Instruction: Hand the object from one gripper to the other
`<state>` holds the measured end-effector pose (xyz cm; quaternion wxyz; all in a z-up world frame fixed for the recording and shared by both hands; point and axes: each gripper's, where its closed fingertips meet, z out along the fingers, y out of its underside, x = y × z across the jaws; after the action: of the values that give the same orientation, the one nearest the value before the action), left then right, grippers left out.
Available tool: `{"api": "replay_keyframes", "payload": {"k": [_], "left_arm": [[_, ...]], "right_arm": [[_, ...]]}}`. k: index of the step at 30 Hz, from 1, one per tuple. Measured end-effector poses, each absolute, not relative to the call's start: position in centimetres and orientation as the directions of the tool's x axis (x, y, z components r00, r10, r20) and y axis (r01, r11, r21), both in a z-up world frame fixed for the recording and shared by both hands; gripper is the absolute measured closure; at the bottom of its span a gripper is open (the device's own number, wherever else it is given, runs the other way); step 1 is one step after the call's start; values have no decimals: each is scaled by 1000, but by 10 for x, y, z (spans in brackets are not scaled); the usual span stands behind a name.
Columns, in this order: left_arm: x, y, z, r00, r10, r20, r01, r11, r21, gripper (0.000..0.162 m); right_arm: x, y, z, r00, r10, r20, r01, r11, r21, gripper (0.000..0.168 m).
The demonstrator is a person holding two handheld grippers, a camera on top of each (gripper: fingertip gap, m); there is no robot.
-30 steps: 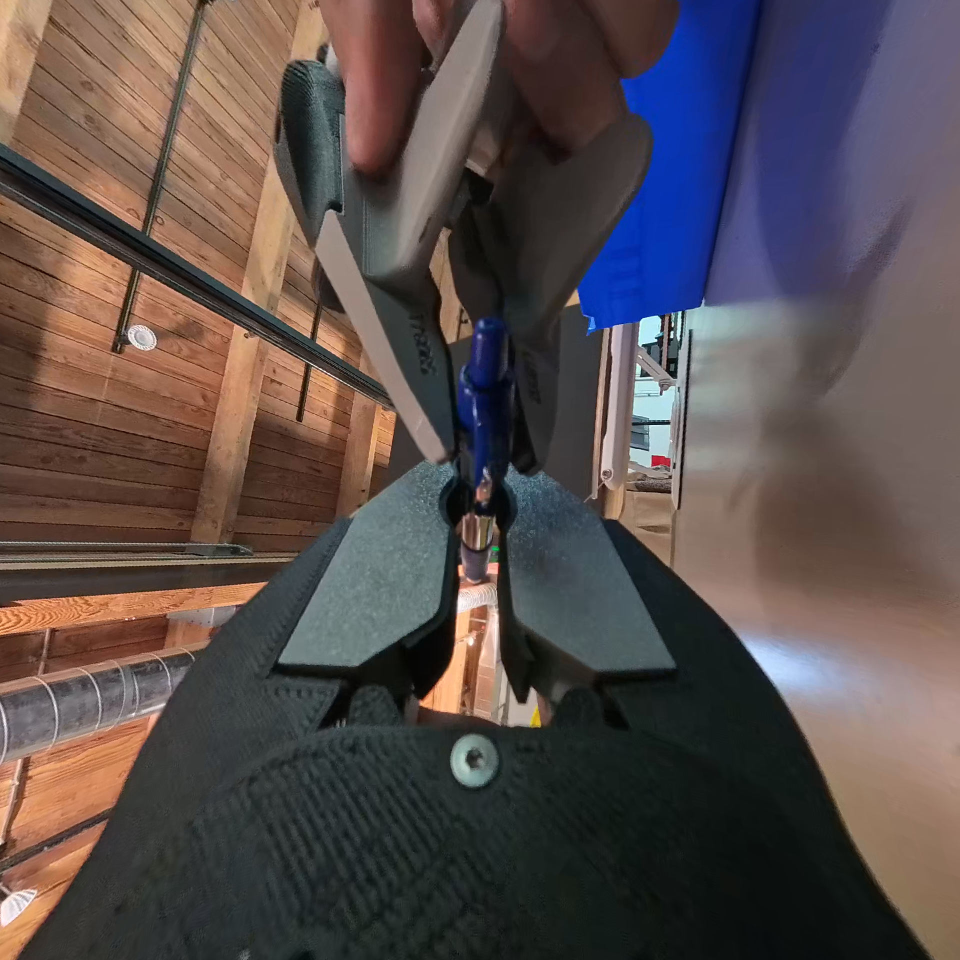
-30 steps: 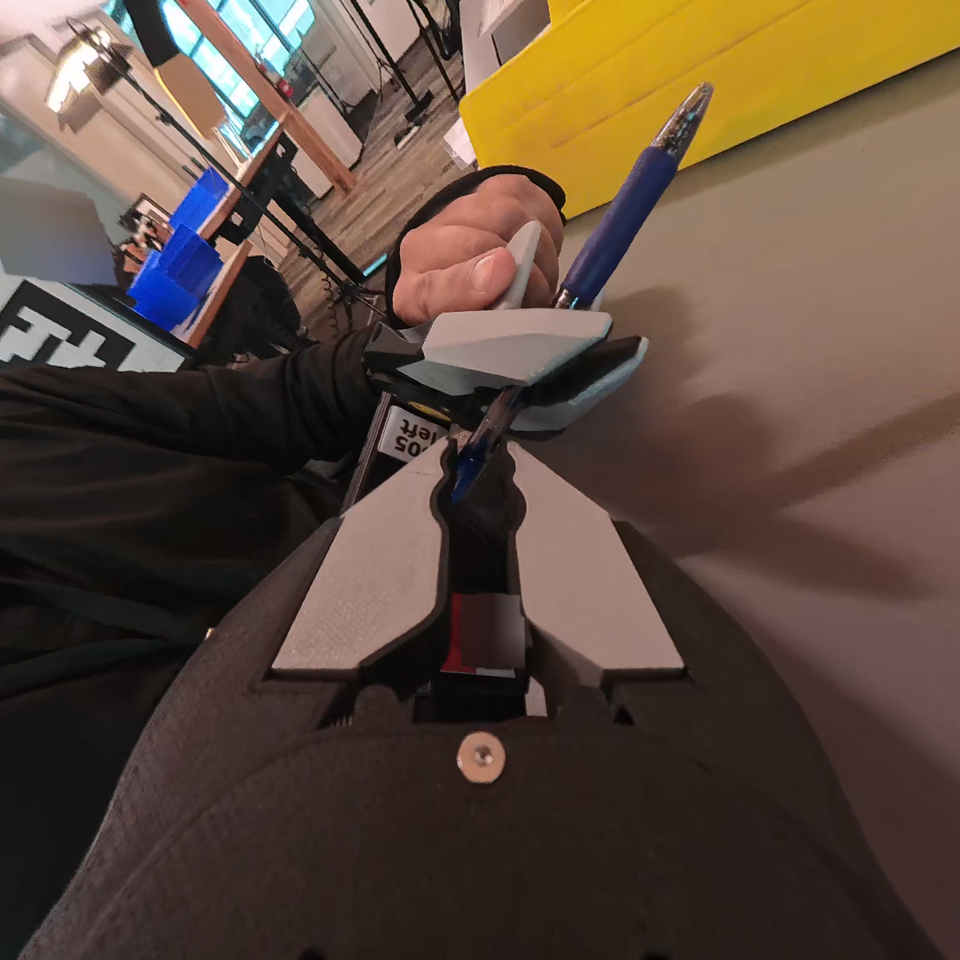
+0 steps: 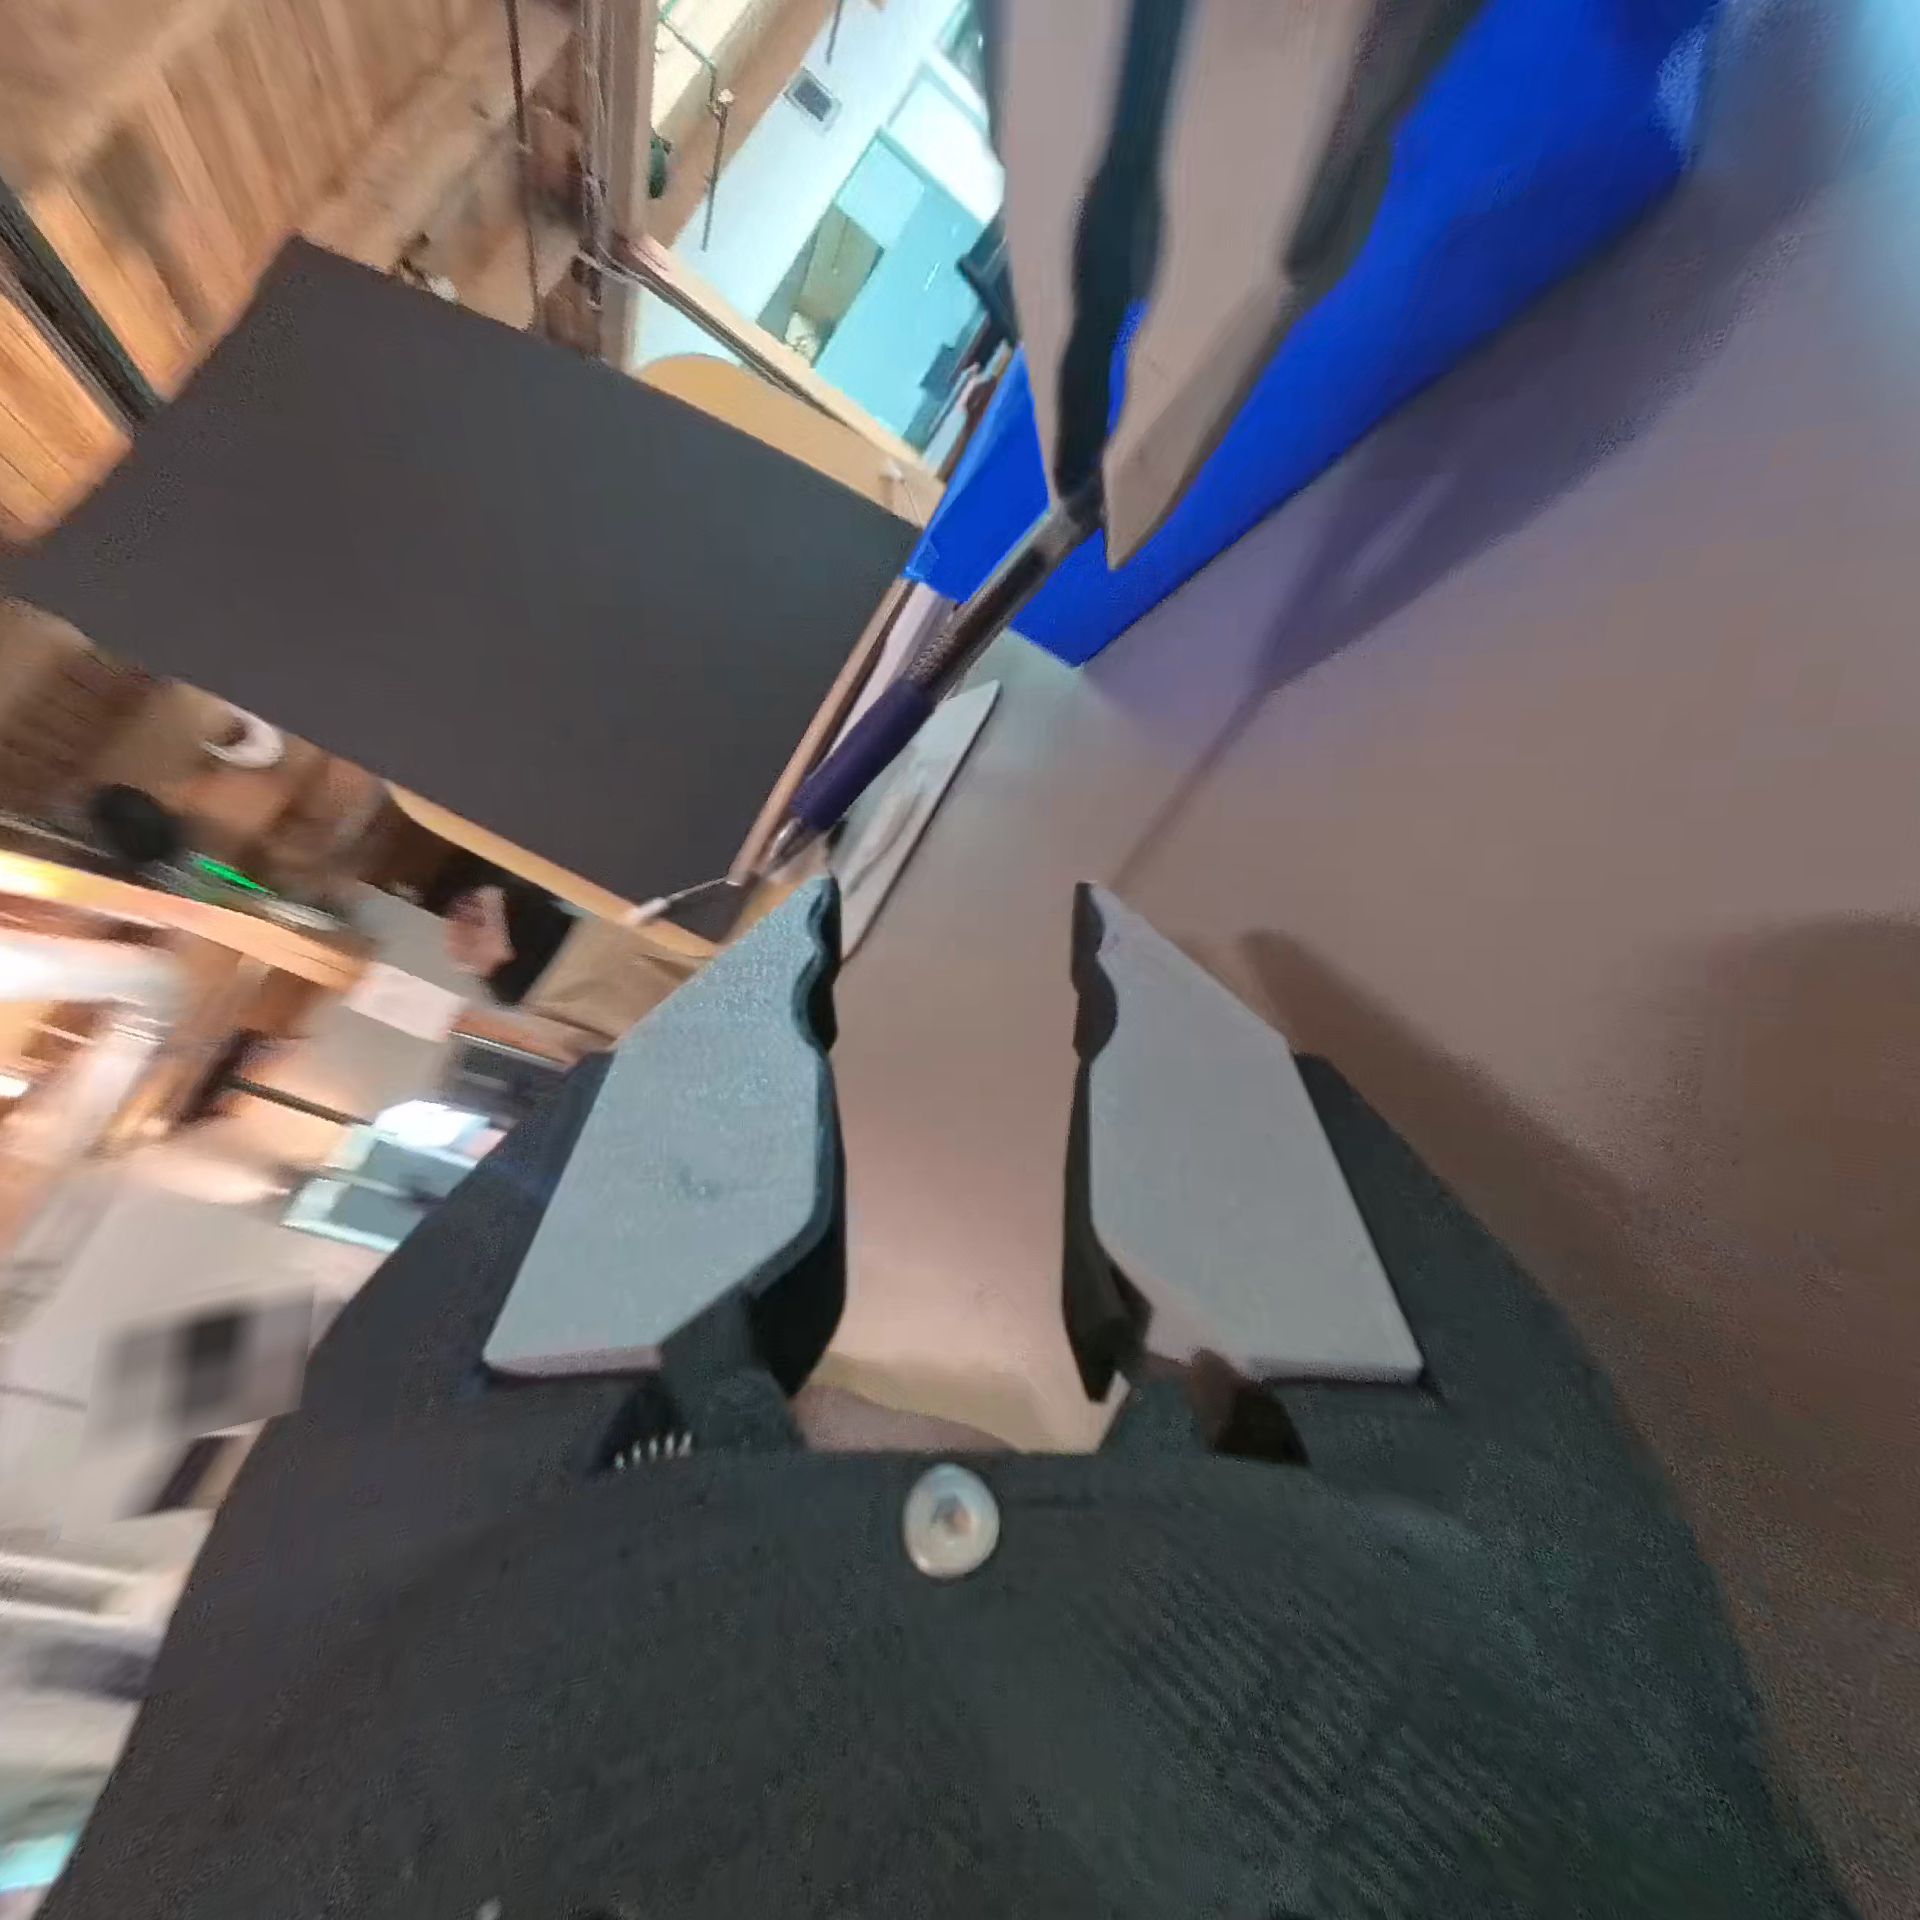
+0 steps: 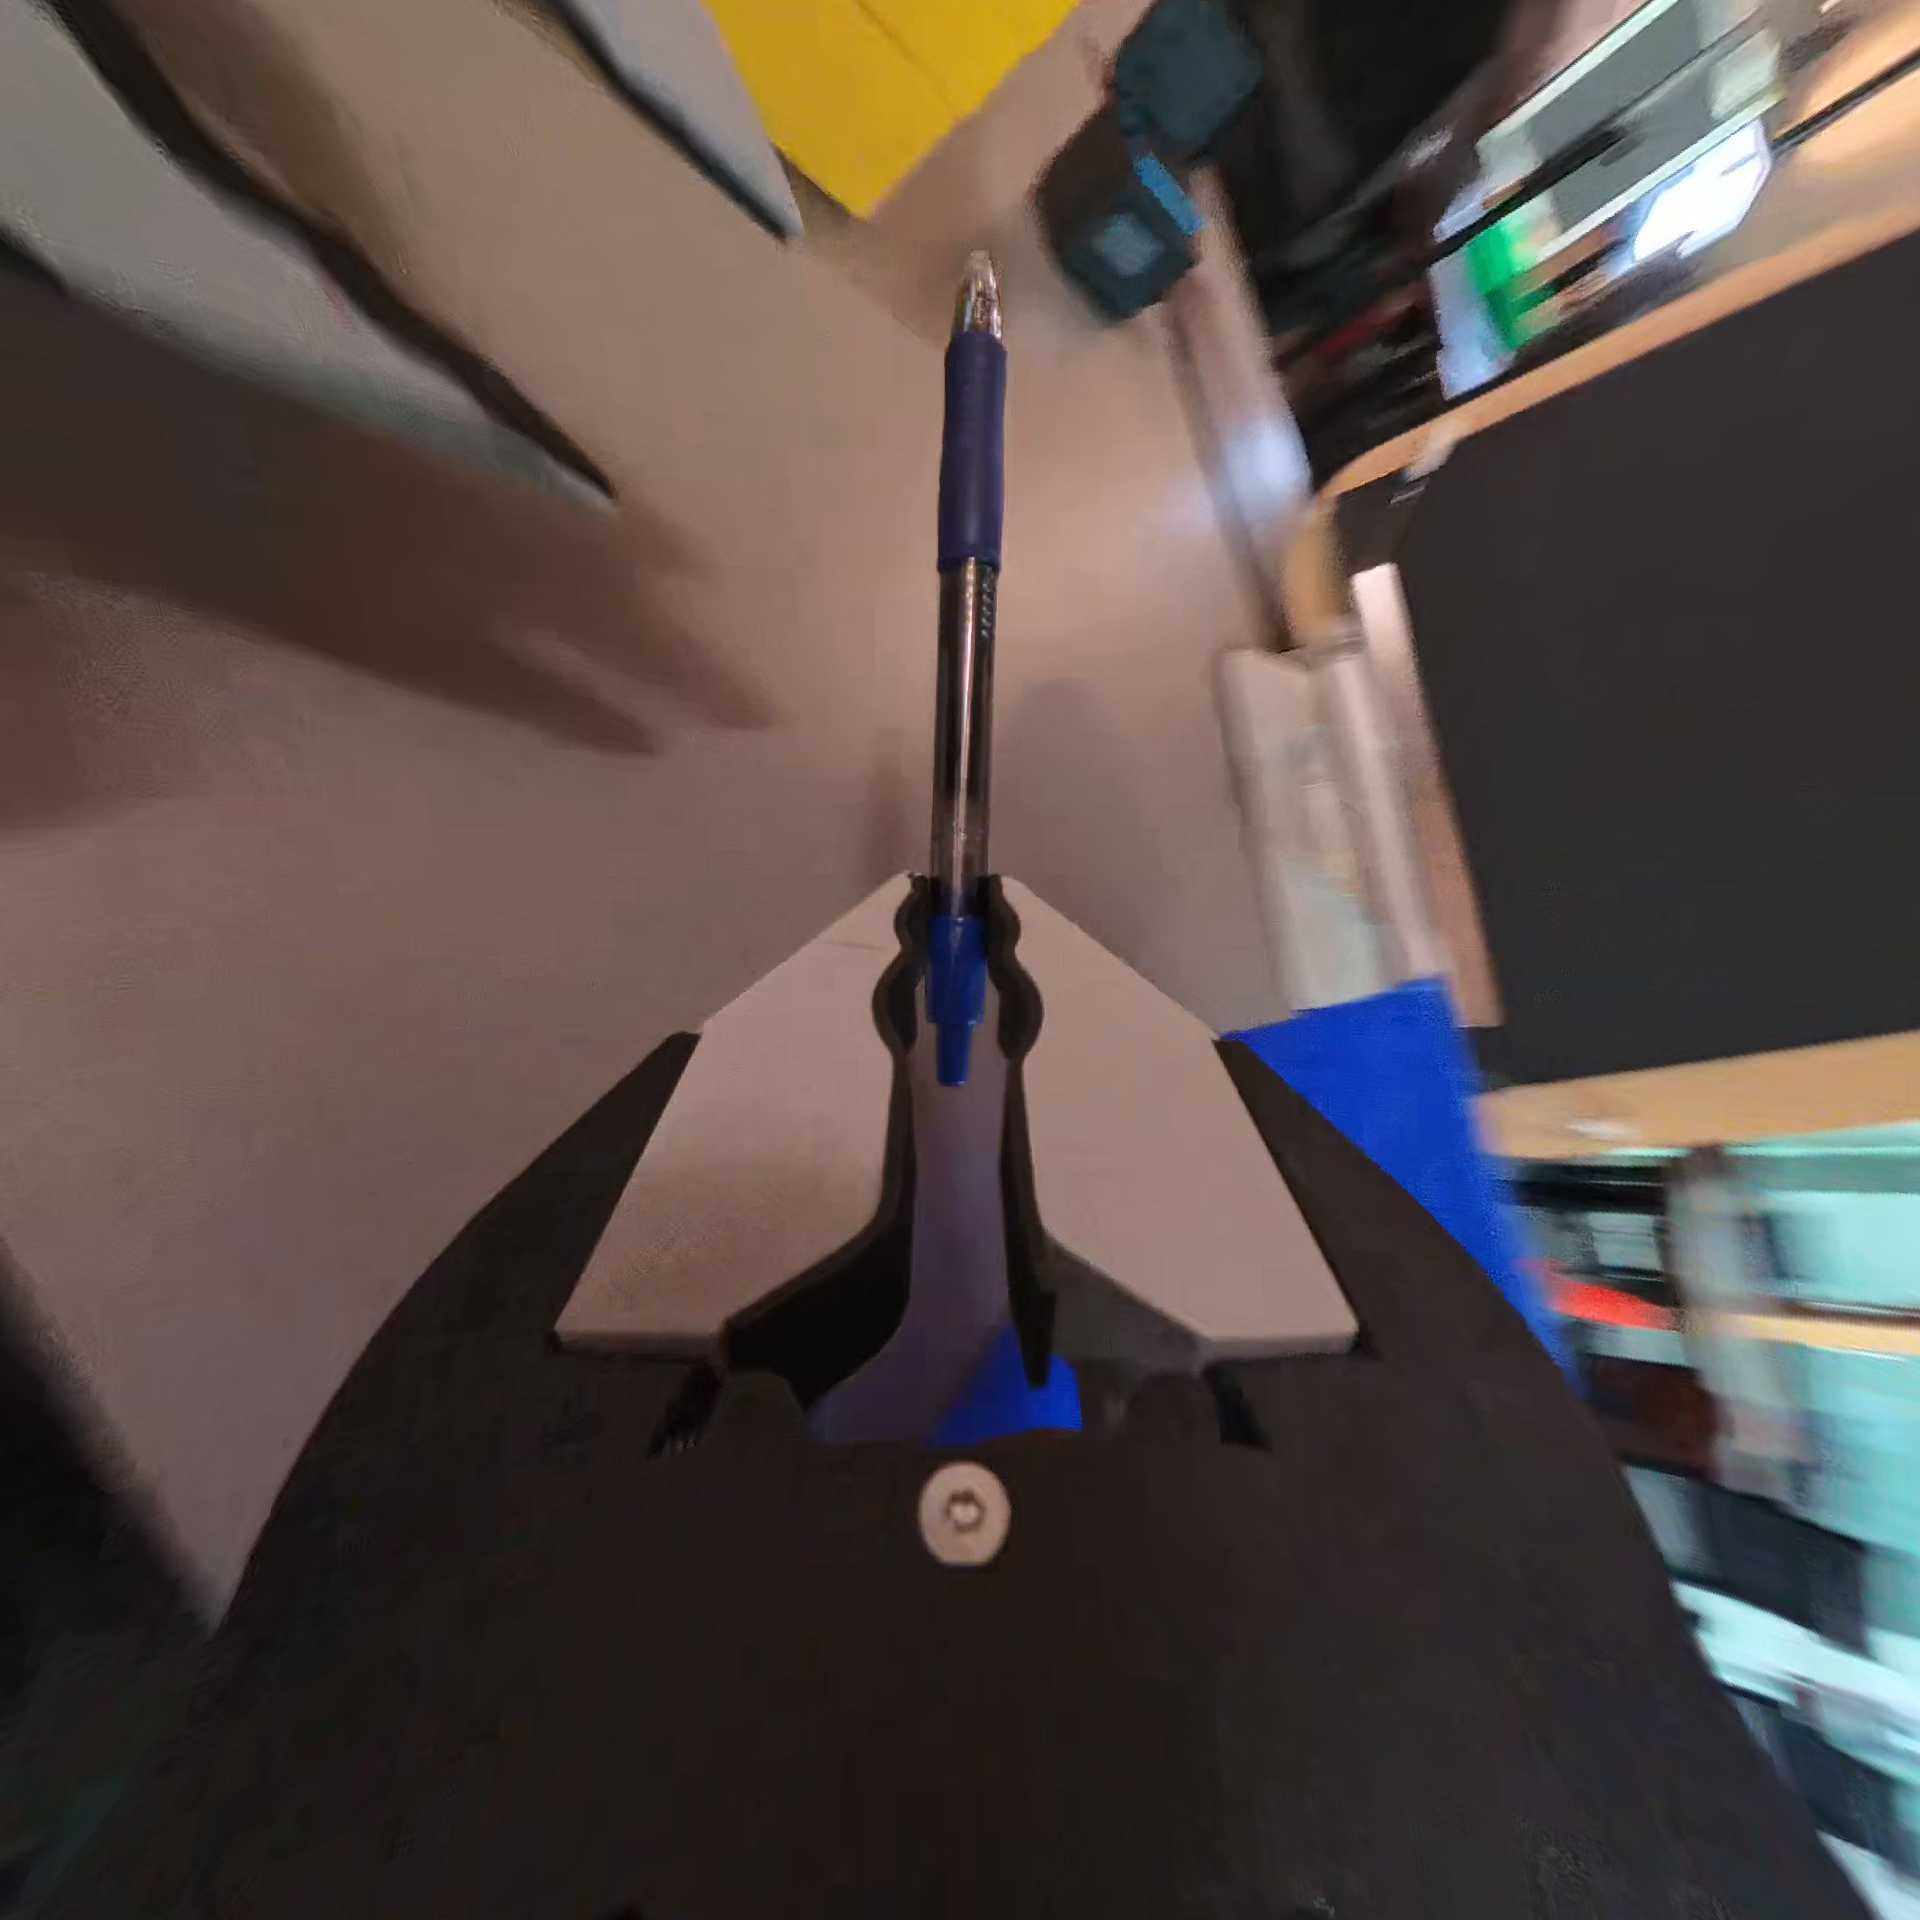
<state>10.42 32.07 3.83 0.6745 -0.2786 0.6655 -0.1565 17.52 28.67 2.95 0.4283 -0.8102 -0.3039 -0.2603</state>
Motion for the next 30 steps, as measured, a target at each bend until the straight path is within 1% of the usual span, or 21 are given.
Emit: {"api": "replay_keyframes", "payload": {"k": [1,3,5,6,7,9,11,13,17,18,20,23,26,30], "left_arm": [[101,321,47,55,-669,-742,-146,729,-668,120],[96,319,59,-9,-833,-554,-145,549,-823,114],[89,321,66,-58,-932,-358,-178,363,-915,111],[84,321,67,-84,-962,-260,-204,272,-940,103],[79,320,67,-120,-980,-158,-232,182,-956,96],[68,317,67,-180,-982,57,-278,-4,-961,96],[58,304,65,-294,-912,285,-337,-180,-924,97],[56,302,64,-343,-836,428,-375,-296,-878,101],[55,300,65,-408,-719,563,-401,-413,-818,102],[55,297,62,-416,-702,578,-416,-419,-807,105],[57,286,53,-436,-677,593,-457,-402,-794,105],[57,253,53,-531,-552,643,-517,-389,-762,105],[56,239,53,-579,-476,663,-540,-386,-748,111],[54,241,62,-601,-410,686,-528,-439,-726,115]], "right_arm": [[181,288,38,589,230,775,778,-422,-466,161],[178,289,46,441,205,873,868,-344,-358,161],[167,288,49,337,205,919,925,-253,-283,161],[164,287,51,282,197,939,946,-221,-238,160],[163,286,52,223,185,957,963,-195,-187,160],[160,285,59,120,135,984,985,-142,-101,160],[152,282,61,75,125,989,995,-77,-65,161],[142,279,66,47,111,993,999,-14,-45,160],[124,272,69,-93,89,992,992,98,84,160],[122,271,71,-113,77,991,988,110,104,160],[122,269,76,-124,51,991,987,111,117,160],[118,269,75,-176,46,983,978,119,170,160],[113,266,74,-198,40,979,970,155,189,160],[110,257,77,-191,56,980,963,202,176,161]]}}
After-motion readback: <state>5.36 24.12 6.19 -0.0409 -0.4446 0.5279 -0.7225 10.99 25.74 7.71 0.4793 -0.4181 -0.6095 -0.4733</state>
